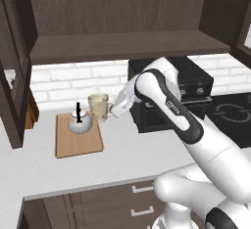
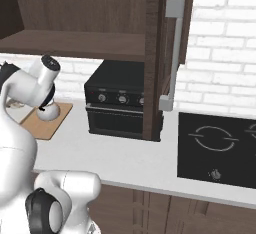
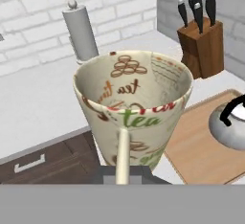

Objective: Pick the kettle from the counter and place it on the tray. Then pick the mug from the cabinet and place it on the tray. Then close the cabinet doors.

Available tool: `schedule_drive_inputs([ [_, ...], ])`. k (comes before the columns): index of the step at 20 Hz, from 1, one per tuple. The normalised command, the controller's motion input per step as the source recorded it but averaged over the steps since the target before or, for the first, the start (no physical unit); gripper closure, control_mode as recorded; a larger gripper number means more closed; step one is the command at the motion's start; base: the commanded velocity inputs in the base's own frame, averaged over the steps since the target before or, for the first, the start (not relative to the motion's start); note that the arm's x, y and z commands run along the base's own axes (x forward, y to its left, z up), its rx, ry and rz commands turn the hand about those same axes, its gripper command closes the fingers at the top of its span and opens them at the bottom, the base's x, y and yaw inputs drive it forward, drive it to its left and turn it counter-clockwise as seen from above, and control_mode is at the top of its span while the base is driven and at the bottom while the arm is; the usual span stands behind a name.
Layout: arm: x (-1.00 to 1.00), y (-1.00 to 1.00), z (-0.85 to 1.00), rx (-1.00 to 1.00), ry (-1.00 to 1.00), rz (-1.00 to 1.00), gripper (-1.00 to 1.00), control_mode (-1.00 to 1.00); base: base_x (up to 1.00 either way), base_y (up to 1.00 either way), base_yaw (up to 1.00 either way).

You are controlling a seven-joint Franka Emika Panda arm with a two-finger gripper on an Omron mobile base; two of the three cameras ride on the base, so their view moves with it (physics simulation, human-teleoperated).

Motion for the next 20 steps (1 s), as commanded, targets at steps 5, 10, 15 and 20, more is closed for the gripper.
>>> schedule_drive_inputs([
  [5, 0.11, 0.40, -0.94, 0.00, 0.03, 0.05, 1.00, -1.00, 0.00, 0.00, 0.00],
  [10, 0.17, 0.34, -0.83, 0.00, 0.00, 0.04, 1.00, -1.00, 0.00, 0.00, 0.00],
  [15, 0.42, 0.07, -0.30, 0.00, 0.00, 0.01, 1.00, -1.00, 0.00, 0.00, 0.00],
  [20, 0.51, 0.00, -0.16, 0.02, 0.00, 0.01, 1.00, -1.00, 0.00, 0.00, 0.00],
])
